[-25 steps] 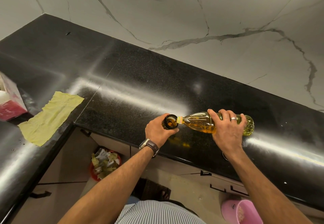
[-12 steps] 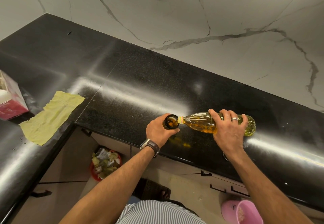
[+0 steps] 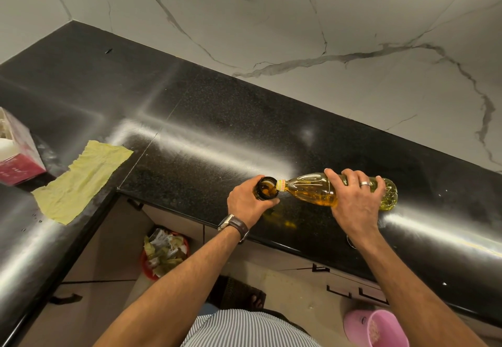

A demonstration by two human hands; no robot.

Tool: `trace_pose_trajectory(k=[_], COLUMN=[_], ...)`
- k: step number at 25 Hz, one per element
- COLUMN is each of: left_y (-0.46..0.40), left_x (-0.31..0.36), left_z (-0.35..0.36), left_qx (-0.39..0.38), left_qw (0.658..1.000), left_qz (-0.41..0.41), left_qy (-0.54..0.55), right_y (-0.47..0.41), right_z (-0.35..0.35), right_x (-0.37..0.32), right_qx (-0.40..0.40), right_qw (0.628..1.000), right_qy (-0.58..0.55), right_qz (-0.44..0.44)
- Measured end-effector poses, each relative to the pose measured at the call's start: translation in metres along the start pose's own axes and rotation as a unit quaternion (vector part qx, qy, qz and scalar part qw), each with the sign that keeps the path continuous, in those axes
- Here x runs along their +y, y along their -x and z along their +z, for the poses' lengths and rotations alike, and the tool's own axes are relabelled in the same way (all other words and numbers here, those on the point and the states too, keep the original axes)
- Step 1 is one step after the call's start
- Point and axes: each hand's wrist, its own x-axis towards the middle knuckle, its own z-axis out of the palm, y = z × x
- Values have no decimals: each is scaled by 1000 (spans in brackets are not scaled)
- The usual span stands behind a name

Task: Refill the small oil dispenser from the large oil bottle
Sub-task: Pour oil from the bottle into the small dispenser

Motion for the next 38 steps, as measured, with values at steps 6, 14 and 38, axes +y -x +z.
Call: trace_pose_trajectory(k=[6, 14, 38], left_y=[0, 0, 0], left_x=[1, 1, 1], left_z=[-1, -1, -2], left_qx=[3, -1, -1], left_qw=[1000, 1000, 1000], left_qz=[0, -1, -4], left_qy=[2, 2, -1], right_y=[0, 0, 0], right_z=[0, 1, 0], right_x=[0, 0, 0], right_qx=[1, 8, 5], right_qw=[1000, 1000, 1000], right_qy=[-1, -3, 0], right_qz=[-2, -6, -6])
